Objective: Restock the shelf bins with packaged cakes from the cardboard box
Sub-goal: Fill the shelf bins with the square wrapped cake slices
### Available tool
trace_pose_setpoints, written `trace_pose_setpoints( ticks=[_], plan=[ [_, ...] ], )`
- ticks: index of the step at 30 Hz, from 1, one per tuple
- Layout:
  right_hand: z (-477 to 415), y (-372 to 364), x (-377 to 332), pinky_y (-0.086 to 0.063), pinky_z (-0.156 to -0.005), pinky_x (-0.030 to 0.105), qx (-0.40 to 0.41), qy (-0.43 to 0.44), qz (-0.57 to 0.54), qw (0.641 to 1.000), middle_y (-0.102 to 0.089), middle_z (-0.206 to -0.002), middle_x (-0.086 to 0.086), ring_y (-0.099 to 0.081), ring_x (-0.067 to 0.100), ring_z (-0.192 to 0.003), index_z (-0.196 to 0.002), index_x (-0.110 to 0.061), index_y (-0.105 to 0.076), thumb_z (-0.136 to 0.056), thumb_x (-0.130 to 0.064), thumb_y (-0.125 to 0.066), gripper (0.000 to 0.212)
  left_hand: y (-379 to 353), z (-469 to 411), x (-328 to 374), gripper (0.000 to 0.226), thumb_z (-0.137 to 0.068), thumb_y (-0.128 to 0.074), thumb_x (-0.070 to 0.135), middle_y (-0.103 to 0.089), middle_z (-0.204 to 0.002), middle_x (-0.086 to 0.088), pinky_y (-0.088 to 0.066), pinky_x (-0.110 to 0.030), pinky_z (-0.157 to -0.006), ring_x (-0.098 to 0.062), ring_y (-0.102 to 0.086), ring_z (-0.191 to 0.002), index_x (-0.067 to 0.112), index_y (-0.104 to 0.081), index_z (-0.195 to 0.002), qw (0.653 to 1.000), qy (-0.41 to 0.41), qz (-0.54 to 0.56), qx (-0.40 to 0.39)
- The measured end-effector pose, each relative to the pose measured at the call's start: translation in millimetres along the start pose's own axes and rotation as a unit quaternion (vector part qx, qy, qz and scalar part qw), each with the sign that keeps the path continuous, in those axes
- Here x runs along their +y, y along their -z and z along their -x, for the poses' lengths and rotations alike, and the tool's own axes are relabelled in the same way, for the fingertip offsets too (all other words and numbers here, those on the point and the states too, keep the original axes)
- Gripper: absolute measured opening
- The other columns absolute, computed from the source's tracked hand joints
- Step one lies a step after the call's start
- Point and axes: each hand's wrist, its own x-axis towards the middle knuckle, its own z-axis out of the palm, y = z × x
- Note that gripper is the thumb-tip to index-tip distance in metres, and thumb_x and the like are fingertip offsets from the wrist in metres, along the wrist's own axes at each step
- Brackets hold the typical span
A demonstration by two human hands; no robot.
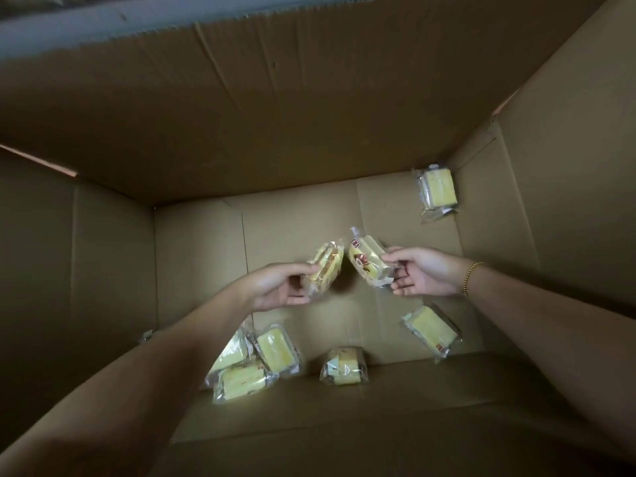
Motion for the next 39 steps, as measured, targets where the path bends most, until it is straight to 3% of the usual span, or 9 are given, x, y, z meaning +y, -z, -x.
trace_pose_setpoints(
  ticks=[4,9,13,17,23,28,33,36,39],
  plan=[
    [29.1,-7.0,-34.5,-0.047,-0.068,0.027,-0.052,0.024,-0.070,0.996,-0.059,-0.088,0.008,-0.055,0.018,-0.070,-0.098,-0.019,-0.054,-0.084,-0.026,-0.057,0.016,3.3,16.9,23.8,0.069,-0.052,-0.093,0.023,-0.066,-0.110,-0.019,-0.049,-0.050,-0.095,-0.030,-0.067,-0.096,0.008,-0.063,-0.112,0.985,-0.036,0.131,-0.103],
    [75.8,-26.9,-75.7,-0.043,-0.101,0.044,-0.096,0.116,-0.055,0.987,-0.069,-0.102,0.007,-0.061,0.029,-0.101,-0.108,-0.020,-0.056,-0.087,-0.015,-0.052,0.022,-13.7,47.9,55.2,0.065,-0.056,-0.092,0.027,-0.065,-0.116,-0.016,-0.046,-0.055,-0.097,-0.029,-0.064,-0.108,0.010,-0.069,-0.114,0.966,-0.112,0.157,-0.169],
    [108.7,-45.3,-92.6,-0.046,-0.098,0.046,-0.090,0.208,-0.042,0.973,-0.065,-0.117,0.012,-0.062,0.027,-0.104,-0.120,-0.014,-0.054,-0.086,-0.010,-0.055,0.035,-32.2,83.4,78.9,0.061,-0.052,-0.094,0.031,-0.066,-0.120,-0.012,-0.049,-0.051,-0.096,-0.027,-0.064,-0.110,0.015,-0.074,-0.108,0.965,-0.170,0.105,-0.167],
    [147.9,-61.6,-105.6,-0.051,-0.095,0.042,-0.094,0.274,-0.016,0.957,-0.062,-0.125,0.019,-0.061,0.028,-0.110,-0.128,-0.008,-0.054,-0.069,-0.022,-0.083,0.067,-49.1,114.9,90.2,0.066,-0.052,-0.094,0.025,-0.062,-0.124,-0.018,-0.049,-0.053,-0.096,-0.031,-0.064,-0.109,0.010,-0.072,-0.112,0.950,-0.213,0.139,-0.181],
    [208.5,-95.2,-107.8,-0.055,-0.084,0.033,0.038,0.362,0.070,0.929,-0.072,-0.105,0.011,-0.068,0.021,-0.093,-0.117,-0.009,-0.057,-0.068,-0.012,-0.073,0.052,-76.1,157.6,95.8,0.065,-0.050,-0.095,0.020,-0.064,-0.118,-0.021,-0.054,-0.047,-0.089,-0.034,-0.065,-0.105,0.007,-0.072,-0.110,0.932,-0.265,0.142,-0.201],
    [249.1,-110.5,-104.0,-0.052,-0.093,0.036,0.113,0.394,0.110,0.906,-0.073,-0.106,0.007,-0.069,0.021,-0.100,-0.118,-0.012,-0.060,-0.078,-0.019,-0.073,0.043,-100.9,183.1,102.0,0.071,-0.050,-0.095,0.021,-0.063,-0.120,-0.021,-0.055,-0.045,-0.087,-0.035,-0.065,-0.105,0.007,-0.070,-0.115,0.924,-0.304,0.129,-0.192],
    [291.8,-125.2,-100.4,-0.043,-0.064,0.012,0.233,0.399,0.229,0.857,-0.075,-0.083,-0.005,-0.067,-0.003,-0.070,-0.098,-0.013,-0.072,-0.083,-0.037,-0.070,0.028,-124.5,213.9,105.8,0.069,-0.045,-0.096,0.020,-0.066,-0.112,-0.022,-0.058,-0.043,-0.079,-0.034,-0.067,-0.098,0.005,-0.073,-0.108,0.927,-0.305,0.109,-0.187],
    [313.9,-127.7,-107.9,-0.050,-0.070,0.023,0.287,0.391,0.289,0.825,-0.074,-0.082,-0.006,-0.068,0.002,-0.075,-0.096,-0.014,-0.070,-0.078,-0.036,-0.076,0.029,-136.3,232.4,110.0,0.067,-0.044,-0.096,0.021,-0.066,-0.110,-0.023,-0.059,-0.042,-0.076,-0.035,-0.067,-0.096,0.003,-0.074,-0.104,0.931,-0.303,0.118,-0.169],
    [329.6,-126.2,-114.9,-0.056,-0.087,0.039,0.306,0.390,0.282,0.821,-0.074,-0.093,0.002,-0.071,0.016,-0.089,-0.105,-0.011,-0.062,-0.073,-0.024,-0.081,0.039,-145.2,248.4,116.7,0.051,-0.070,-0.079,0.023,-0.064,-0.112,-0.026,-0.059,-0.044,-0.077,-0.038,-0.066,-0.098,0.000,-0.066,-0.114,0.926,-0.312,0.166,-0.134]
  ],
)
